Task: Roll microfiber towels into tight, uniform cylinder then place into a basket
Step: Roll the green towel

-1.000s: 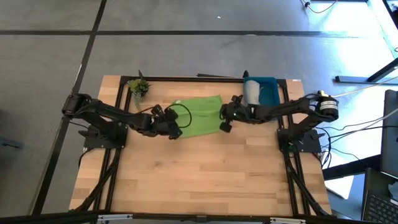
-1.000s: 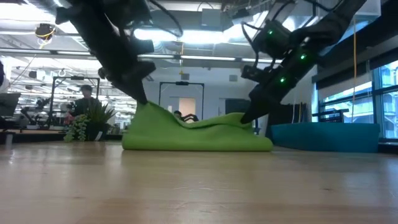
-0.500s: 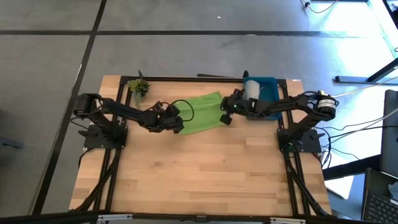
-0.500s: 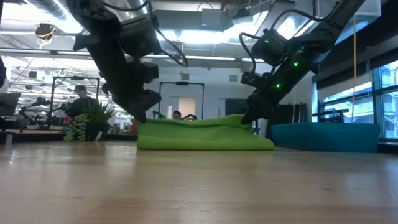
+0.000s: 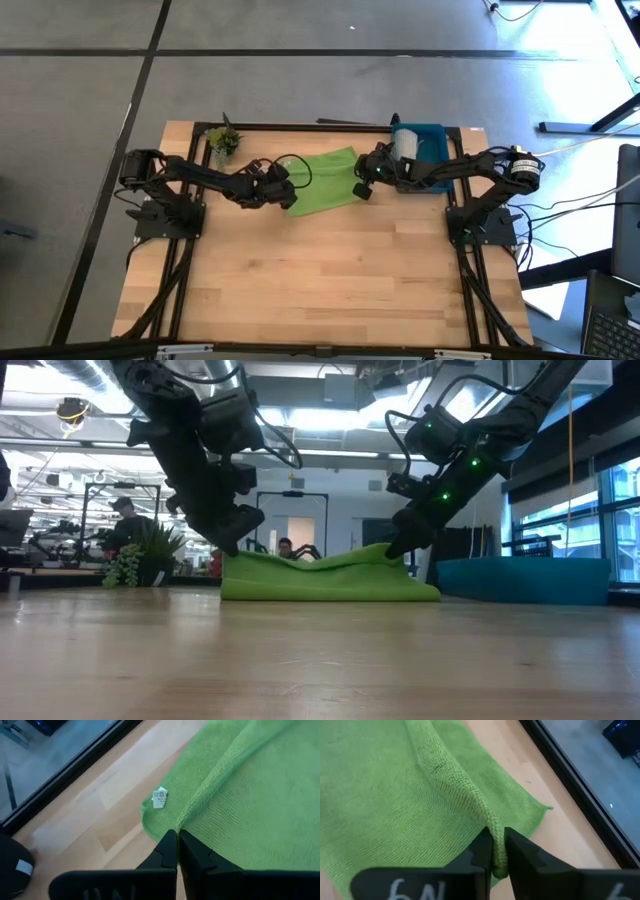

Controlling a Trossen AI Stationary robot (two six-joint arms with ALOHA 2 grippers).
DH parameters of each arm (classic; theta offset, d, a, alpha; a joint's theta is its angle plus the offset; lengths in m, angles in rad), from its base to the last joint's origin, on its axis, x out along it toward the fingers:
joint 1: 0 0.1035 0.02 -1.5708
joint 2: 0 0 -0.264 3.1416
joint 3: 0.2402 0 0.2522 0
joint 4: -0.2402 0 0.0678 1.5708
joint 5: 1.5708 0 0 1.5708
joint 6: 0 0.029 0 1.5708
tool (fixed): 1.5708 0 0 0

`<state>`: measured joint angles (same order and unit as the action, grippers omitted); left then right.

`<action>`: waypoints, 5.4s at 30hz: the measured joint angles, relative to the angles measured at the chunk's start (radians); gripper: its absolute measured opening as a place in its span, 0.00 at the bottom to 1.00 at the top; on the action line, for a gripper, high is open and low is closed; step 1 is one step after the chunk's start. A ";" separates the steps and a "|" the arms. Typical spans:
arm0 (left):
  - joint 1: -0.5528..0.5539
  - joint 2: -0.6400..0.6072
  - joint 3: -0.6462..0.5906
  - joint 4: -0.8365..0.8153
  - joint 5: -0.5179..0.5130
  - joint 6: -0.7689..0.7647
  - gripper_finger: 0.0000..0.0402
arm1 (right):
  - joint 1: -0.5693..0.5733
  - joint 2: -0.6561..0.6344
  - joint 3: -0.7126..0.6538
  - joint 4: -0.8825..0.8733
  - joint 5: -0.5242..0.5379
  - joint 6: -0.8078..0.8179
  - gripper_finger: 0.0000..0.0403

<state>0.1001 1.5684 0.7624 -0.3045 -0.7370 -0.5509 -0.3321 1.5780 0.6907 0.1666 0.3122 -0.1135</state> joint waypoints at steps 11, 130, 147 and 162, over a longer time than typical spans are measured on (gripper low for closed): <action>0.094 0.000 0.000 0.018 0.092 -0.015 0.12 | 0.000 0.000 0.000 0.003 0.000 0.001 0.35; -0.340 0.005 0.090 0.035 0.320 0.144 0.22 | 0.394 0.050 0.000 -0.046 -0.316 -0.340 0.48; -0.346 0.005 0.090 0.034 0.319 0.142 0.22 | 0.446 0.206 0.003 0.098 -0.341 -0.336 0.48; -0.346 0.005 0.090 0.036 0.319 0.141 0.22 | 0.447 0.213 0.002 0.122 -0.225 -0.224 0.04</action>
<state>-0.2459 1.5734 0.8520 -0.2687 -0.4183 -0.4097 0.1146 1.7908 0.6926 0.2882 0.0867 -0.3370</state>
